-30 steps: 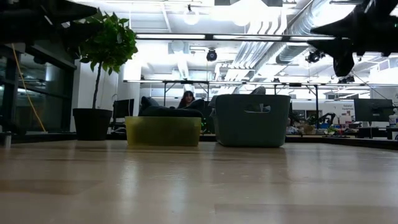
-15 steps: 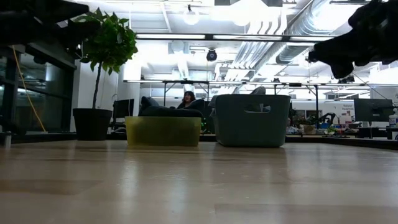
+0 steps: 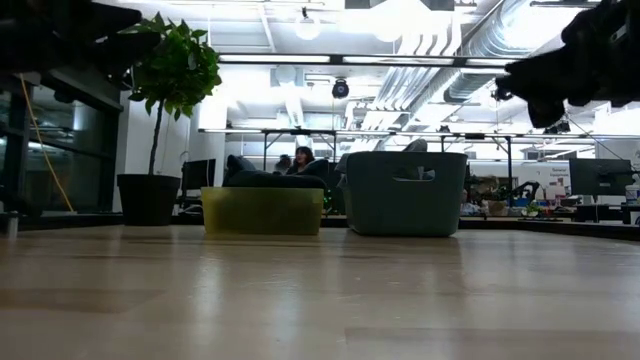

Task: Pick & Place hat
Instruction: Return to Home Position

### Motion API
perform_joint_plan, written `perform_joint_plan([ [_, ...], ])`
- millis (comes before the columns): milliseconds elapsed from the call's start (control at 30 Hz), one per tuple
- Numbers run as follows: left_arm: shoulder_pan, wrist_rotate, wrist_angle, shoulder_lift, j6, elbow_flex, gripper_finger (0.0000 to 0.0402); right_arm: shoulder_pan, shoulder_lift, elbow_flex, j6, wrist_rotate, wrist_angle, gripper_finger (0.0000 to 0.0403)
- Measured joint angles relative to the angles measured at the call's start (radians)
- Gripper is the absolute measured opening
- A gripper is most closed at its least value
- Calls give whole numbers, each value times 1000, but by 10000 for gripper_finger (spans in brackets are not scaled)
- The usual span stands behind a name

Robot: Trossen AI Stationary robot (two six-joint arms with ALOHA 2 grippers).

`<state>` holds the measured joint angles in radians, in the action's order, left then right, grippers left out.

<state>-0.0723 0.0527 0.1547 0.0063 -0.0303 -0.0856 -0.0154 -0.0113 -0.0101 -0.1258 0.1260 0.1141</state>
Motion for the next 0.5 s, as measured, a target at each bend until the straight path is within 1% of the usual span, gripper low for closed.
perform_joint_plan([
  [67, 0, -7, -15, 0, -1, 0, 190, 0, 0, 0, -34, 1, -49, 134],
  [133, 0, -10, -39, 0, -22, 0, 190, 1, -15, -2, -25, -16, -77, 134],
  [300, 0, -10, -161, 1, -26, 0, 190, 0, -56, -2, 54, -134, -98, 134],
  [500, 0, -10, -317, 1, -27, -1, 190, 1, -76, -2, 55, -129, -97, 134],
])
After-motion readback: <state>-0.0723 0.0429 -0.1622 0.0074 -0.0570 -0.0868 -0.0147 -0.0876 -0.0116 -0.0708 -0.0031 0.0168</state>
